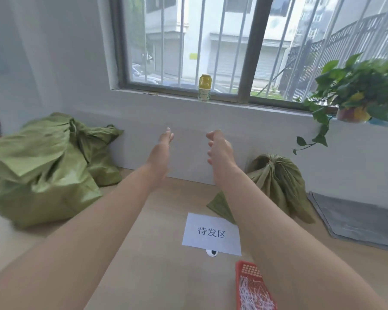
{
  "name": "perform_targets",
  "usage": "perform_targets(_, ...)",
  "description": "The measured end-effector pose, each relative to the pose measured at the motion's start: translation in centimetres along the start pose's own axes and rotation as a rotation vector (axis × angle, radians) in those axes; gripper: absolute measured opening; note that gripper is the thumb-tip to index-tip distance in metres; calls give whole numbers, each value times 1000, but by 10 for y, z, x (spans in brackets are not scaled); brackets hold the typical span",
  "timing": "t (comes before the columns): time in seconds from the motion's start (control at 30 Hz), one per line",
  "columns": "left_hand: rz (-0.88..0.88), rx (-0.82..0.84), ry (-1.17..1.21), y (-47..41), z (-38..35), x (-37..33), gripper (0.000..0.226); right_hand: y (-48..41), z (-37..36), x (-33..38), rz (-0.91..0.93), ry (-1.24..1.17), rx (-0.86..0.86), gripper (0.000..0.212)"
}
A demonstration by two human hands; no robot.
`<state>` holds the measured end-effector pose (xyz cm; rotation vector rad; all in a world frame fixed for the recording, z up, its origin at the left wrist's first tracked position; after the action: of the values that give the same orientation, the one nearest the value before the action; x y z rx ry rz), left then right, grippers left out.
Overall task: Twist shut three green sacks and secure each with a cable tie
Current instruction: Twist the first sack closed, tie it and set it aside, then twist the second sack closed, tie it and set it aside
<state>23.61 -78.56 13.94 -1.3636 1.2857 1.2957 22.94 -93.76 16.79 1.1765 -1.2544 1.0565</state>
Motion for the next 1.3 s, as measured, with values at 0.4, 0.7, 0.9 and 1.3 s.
perform_targets(0.4,-21,-52,-16,103,212,-30,62,131,-191,-6,37,19,27,30)
perform_targets(0.7,27,-125,-18,119,329,-33,64,160,-300,-36,-17,-34,94,32)
perform_targets(0.9,28,-225,-36,101,388,-29,62,142,-356,-55,-63,-67,173,45)
perform_targets(1.3,86,-307,-71,48,541,-18,63,113,-501,-103,-121,-30,249,51)
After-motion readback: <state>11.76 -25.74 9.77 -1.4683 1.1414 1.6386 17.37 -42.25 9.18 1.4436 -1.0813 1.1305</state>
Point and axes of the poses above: each hand's wrist, its own y-axis away from the middle knuckle, its own z-axis out of the back of the hand, x = y × z, the point moved 5 cm from there along -y, towards the middle knuckle, and after that the axes turned 2 degrees about z, right-handed, at the moved point
